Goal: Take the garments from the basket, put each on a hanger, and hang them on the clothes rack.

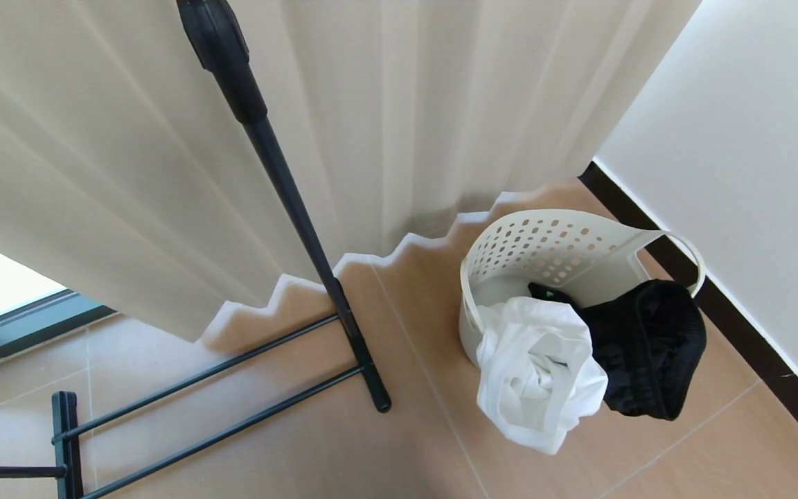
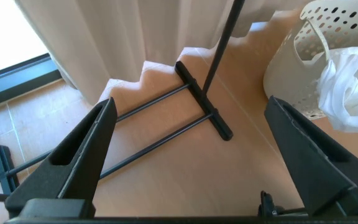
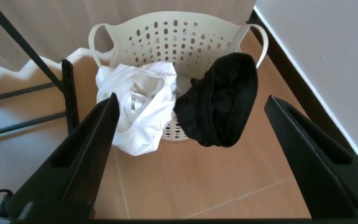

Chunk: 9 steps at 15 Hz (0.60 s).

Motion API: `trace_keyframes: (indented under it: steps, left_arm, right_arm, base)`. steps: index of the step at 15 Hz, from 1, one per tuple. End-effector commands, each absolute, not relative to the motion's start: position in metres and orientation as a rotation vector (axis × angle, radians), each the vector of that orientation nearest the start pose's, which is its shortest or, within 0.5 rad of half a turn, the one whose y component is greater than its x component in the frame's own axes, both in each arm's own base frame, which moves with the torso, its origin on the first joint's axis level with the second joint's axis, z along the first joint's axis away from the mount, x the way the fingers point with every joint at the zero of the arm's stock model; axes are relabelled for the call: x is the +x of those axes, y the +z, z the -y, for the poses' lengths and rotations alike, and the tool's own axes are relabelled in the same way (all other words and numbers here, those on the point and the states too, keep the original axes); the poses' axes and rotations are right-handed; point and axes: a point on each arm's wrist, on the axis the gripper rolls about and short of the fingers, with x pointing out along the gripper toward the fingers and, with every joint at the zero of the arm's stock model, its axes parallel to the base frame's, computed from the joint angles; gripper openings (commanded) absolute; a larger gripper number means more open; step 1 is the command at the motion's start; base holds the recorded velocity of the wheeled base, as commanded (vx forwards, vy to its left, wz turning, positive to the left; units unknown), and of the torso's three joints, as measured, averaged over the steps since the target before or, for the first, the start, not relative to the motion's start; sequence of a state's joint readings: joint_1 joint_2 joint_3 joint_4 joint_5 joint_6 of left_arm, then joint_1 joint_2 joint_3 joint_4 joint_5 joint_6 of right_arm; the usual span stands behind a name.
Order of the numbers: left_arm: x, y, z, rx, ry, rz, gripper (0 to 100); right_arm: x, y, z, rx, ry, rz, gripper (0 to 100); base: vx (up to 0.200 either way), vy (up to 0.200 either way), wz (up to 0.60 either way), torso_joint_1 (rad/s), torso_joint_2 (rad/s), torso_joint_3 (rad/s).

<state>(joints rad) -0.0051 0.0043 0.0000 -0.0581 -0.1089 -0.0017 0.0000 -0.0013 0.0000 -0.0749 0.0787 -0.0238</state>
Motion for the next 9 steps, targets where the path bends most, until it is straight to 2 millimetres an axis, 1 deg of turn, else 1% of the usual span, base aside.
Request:
trace_keyframes:
  steps: [1, 4, 8, 9]
  left_arm:
    - [-0.0227, 0.0815, 0.0023, 0.001, -0.115, 0.054, 100]
    - [-0.0227, 0.0815, 0.0023, 0.001, -0.114, 0.054, 100]
    - [-0.0230, 0.0816, 0.0022, 0.001, -0.107, 0.058, 100]
    - [-0.0230, 0.0818, 0.0022, 0.001, -0.104, 0.060, 100]
  right_arm:
    - [-0.0232, 0.0832, -0.0018, -0.028, 0.079, 0.076, 100]
    - [-0.0232, 0.0832, -0.0020, -0.069, 0.088, 0.078, 100]
    - [-0.0232, 0.0832, -0.0021, -0.069, 0.089, 0.078, 100]
    - [-0.0232, 0.0832, -0.0020, -0.069, 0.088, 0.078, 100]
  base:
    - [0.000, 0.000, 0.00, 0.012, 0.00, -0.203]
    - [0.000, 0.000, 0.00, 0.001, 0.00, -0.193]
    - [0.000, 0.000, 0.00, 0.005, 0.00, -0.196]
    - [0.000, 0.000, 0.00, -0.002, 0.00, -0.095]
